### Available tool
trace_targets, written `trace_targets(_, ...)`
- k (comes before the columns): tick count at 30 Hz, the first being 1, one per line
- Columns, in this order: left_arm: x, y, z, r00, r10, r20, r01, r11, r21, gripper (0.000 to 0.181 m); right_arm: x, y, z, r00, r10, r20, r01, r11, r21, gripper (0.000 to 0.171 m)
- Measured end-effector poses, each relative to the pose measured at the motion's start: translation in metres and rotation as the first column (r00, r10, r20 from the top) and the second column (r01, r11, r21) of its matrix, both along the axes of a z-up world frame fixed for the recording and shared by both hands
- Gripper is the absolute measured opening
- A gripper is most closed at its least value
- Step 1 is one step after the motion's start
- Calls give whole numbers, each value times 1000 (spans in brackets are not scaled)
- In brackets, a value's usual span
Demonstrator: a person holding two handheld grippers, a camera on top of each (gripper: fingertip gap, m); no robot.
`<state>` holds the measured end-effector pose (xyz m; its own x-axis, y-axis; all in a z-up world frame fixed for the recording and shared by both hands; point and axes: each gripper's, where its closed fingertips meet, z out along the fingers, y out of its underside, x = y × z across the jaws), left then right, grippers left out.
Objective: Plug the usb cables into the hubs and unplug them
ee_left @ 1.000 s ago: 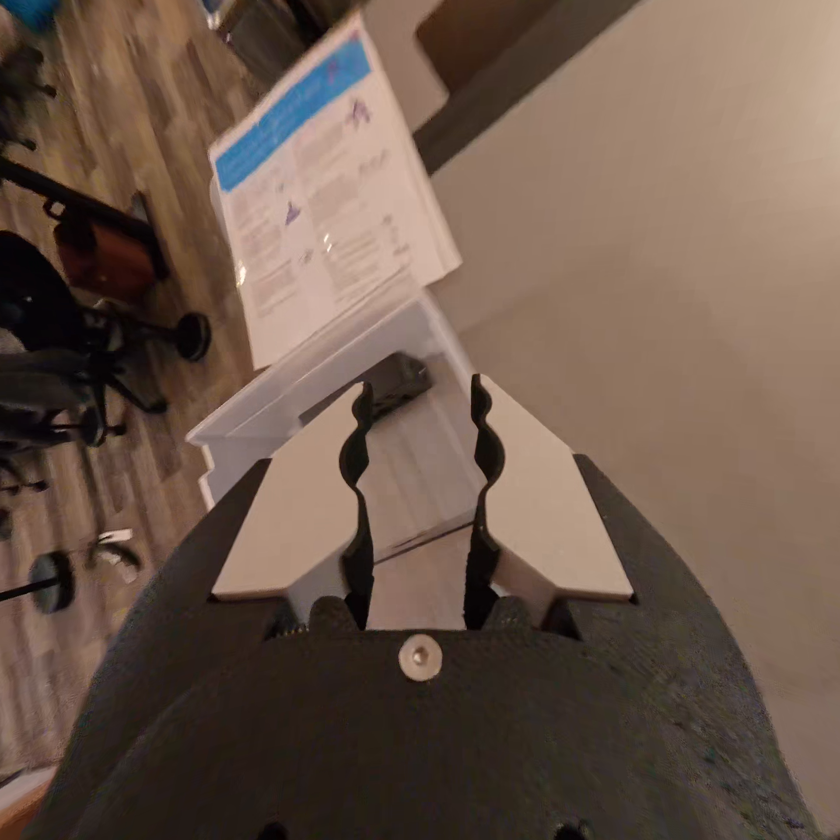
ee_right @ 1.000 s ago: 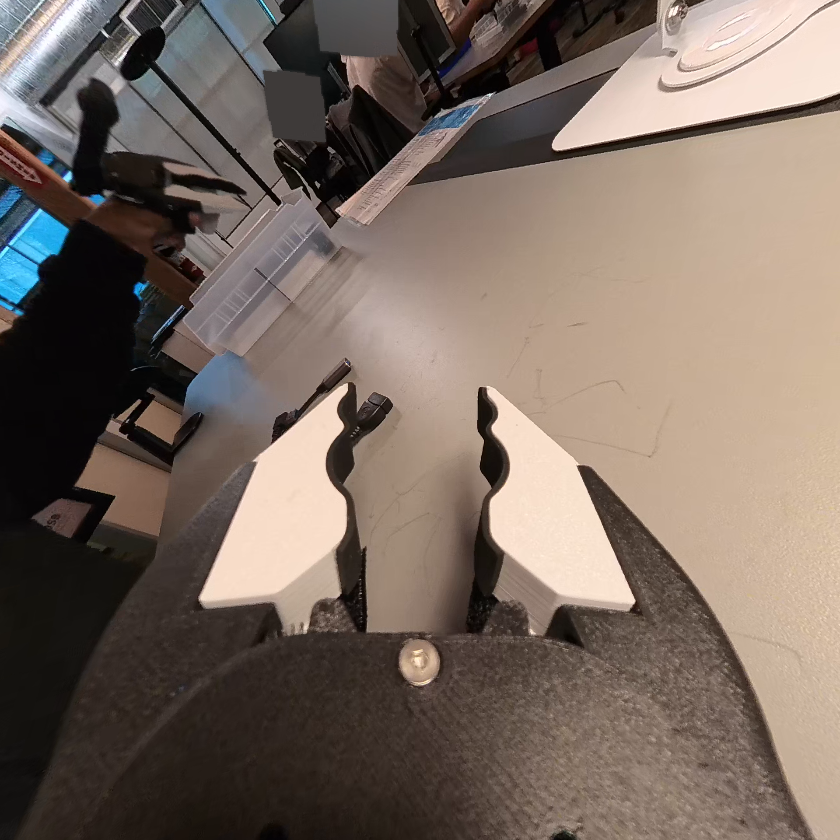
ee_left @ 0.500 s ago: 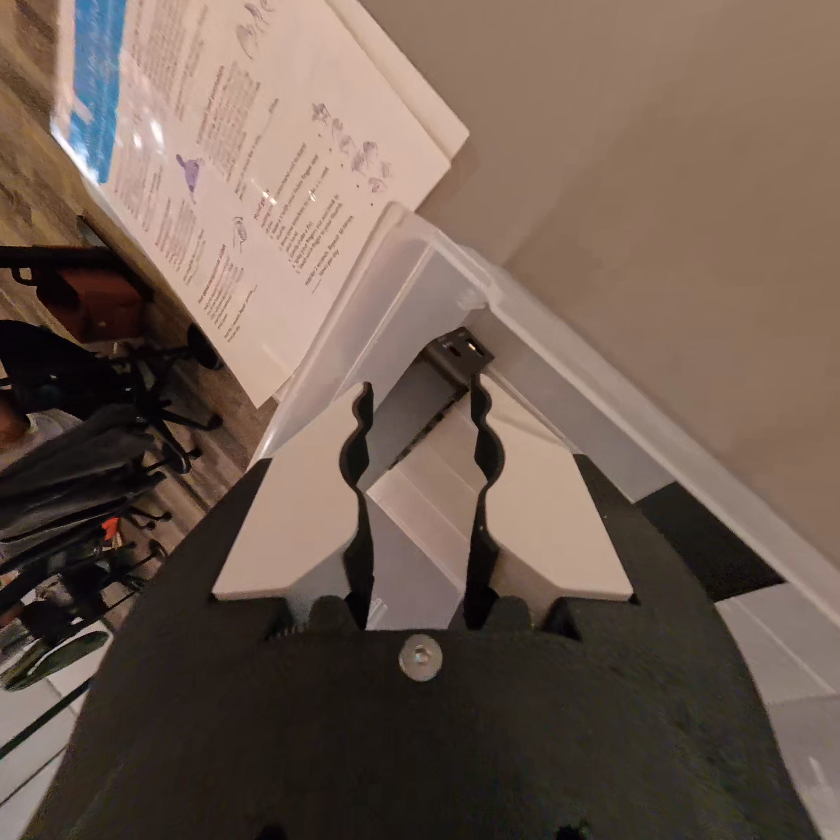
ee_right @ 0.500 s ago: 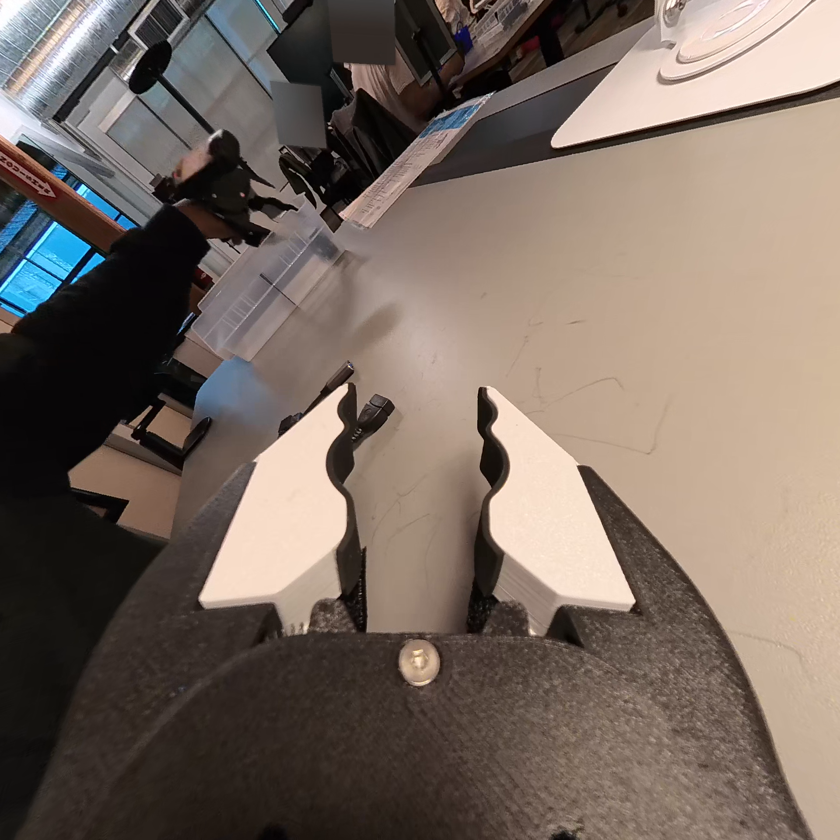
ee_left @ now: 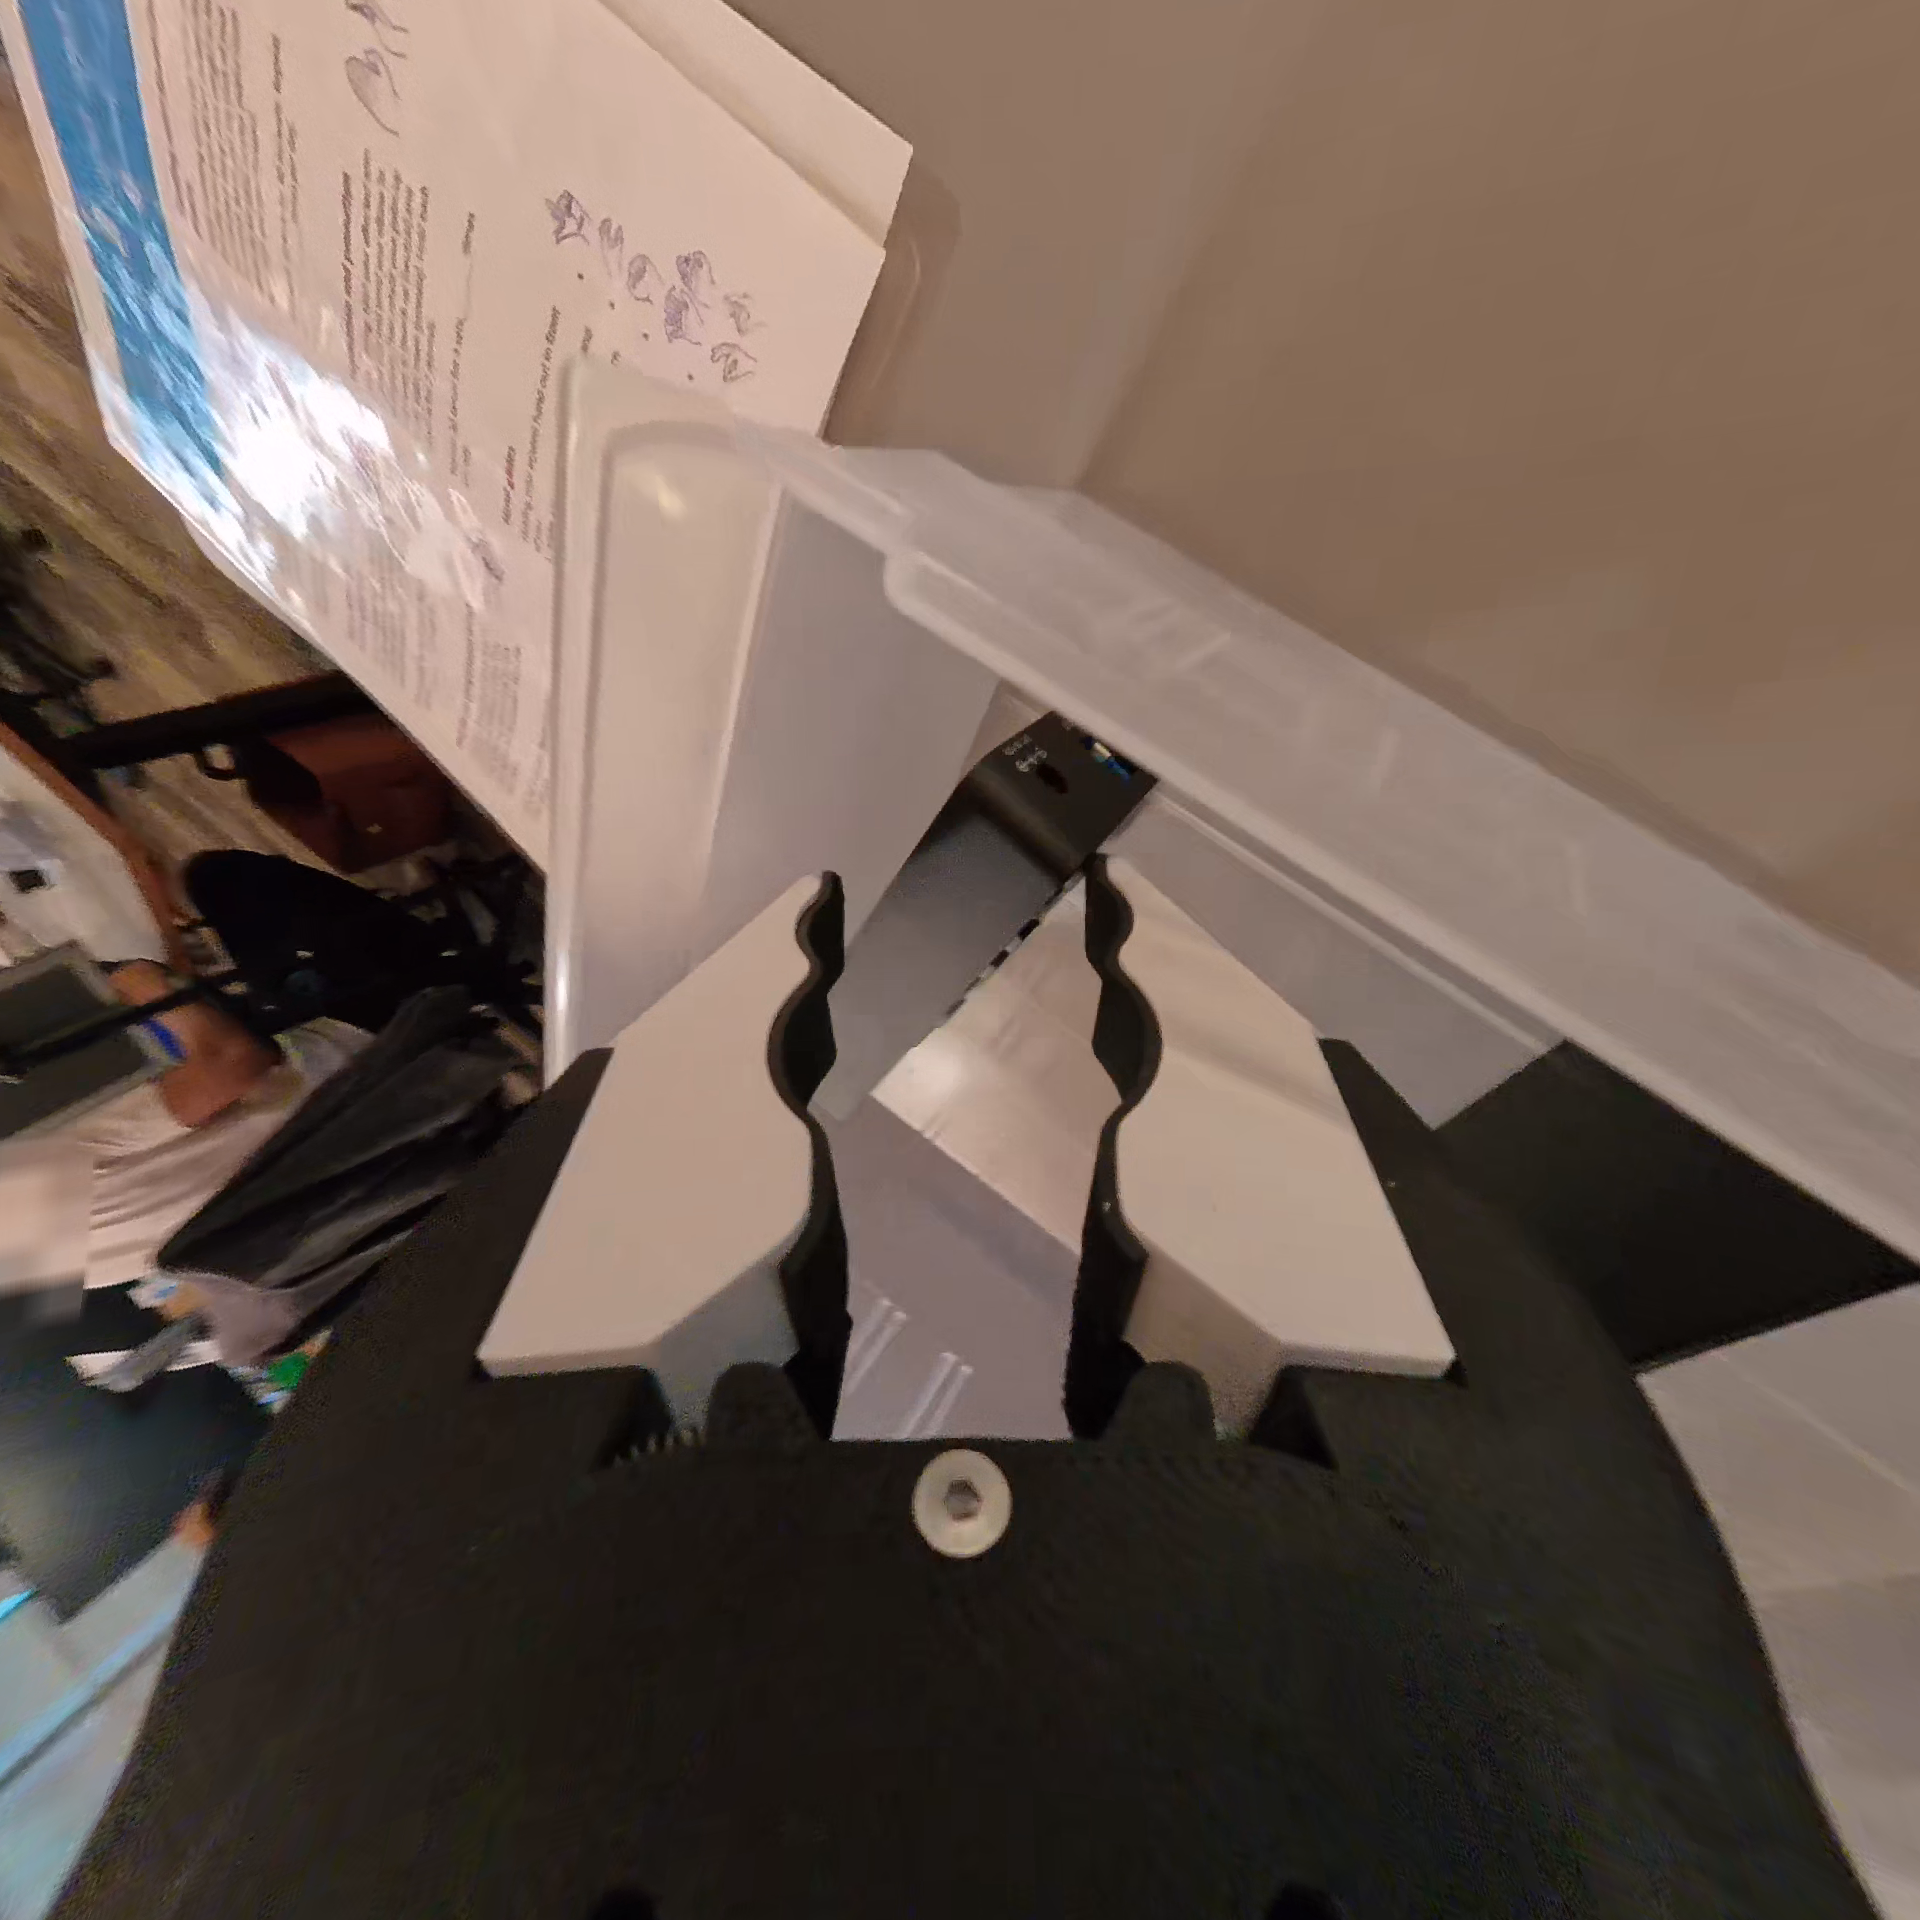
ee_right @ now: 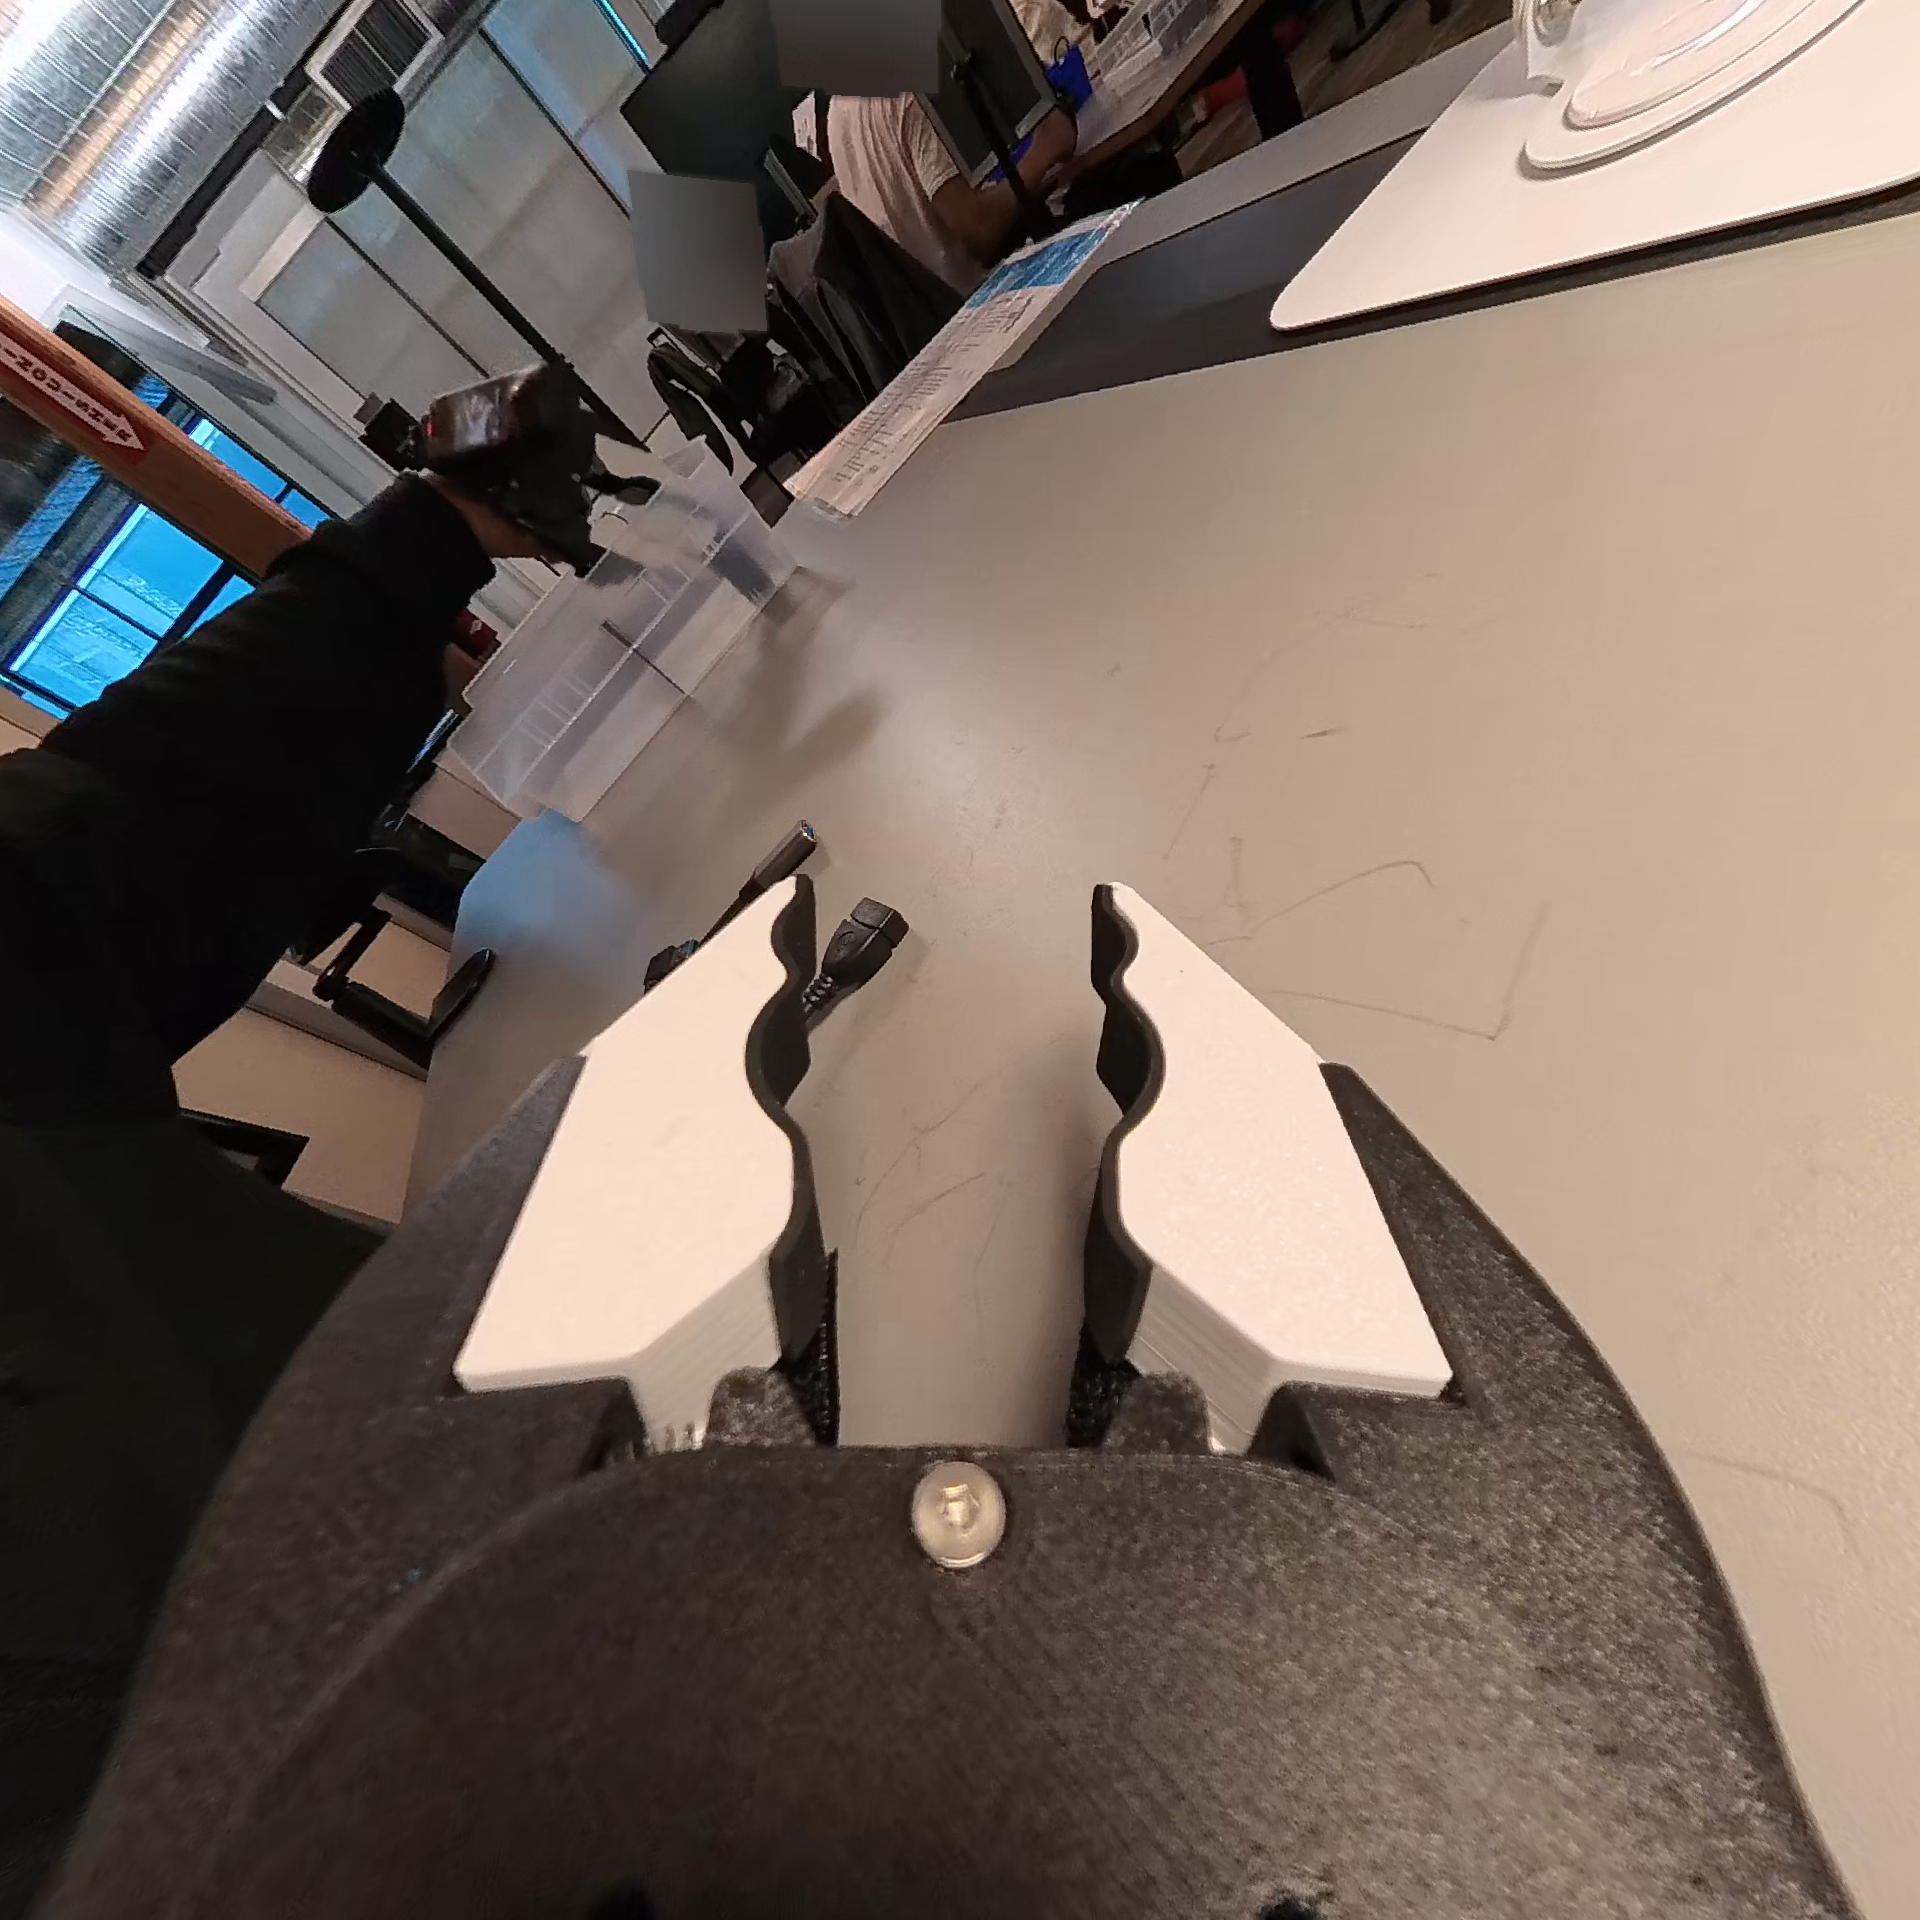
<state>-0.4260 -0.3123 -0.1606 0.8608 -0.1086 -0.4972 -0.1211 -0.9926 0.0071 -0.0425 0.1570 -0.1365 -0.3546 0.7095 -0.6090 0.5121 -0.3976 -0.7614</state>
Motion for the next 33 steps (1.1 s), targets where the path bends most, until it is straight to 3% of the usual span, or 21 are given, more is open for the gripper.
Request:
trace_targets(8, -9, -6, -17, 979, -204, -25, 191, 947, -259, 47, 0, 0, 0, 1000, 3, 4, -3, 1000, -7, 53)
trace_targets(12, -10, -8, -9, 985, -170, 11, 167, 951, -259, 30, 0, 0, 0, 1000, 1, 3, -1, 1000, -11, 53)
trace_targets(15, -5, -13, 3, 986, -166, 27, 168, 957, -238, 30, 0, 1, 0, 1000, 0, 1, 0, 1000, -12, 53)
trace_targets(19, -3, -15, 43, 991, -119, -57, 110, 985, -136, 30, 0, 0, 1, 1000, 3, -1, -3, 1000, -10, 53)
trace_targets(24, 13, 20, 148, 942, -67, -329, 125, 980, 157, 30, 1, -2, 2, 1000, 13, -9, -13, 1000, -3, 53)
trace_targets(27, 59, 85, 210, 910, -59, -411, 251, 866, 432, 30, 2, -7, 3, 999, 35, -20, -34, 999, 15, 55)
trace_targets(30, 131, 173, 237, 923, -140, -358, 362, 632, 686, 30, 5, -11, 5, 998, 53, -46, -52, 998, 43, 58)
trace_targets(33, 215, 263, 232, 922, -306, -238, 346, 372, 861, 30, 9, -13, 13, 992, 53, -110, -45, 996, 81, 60)
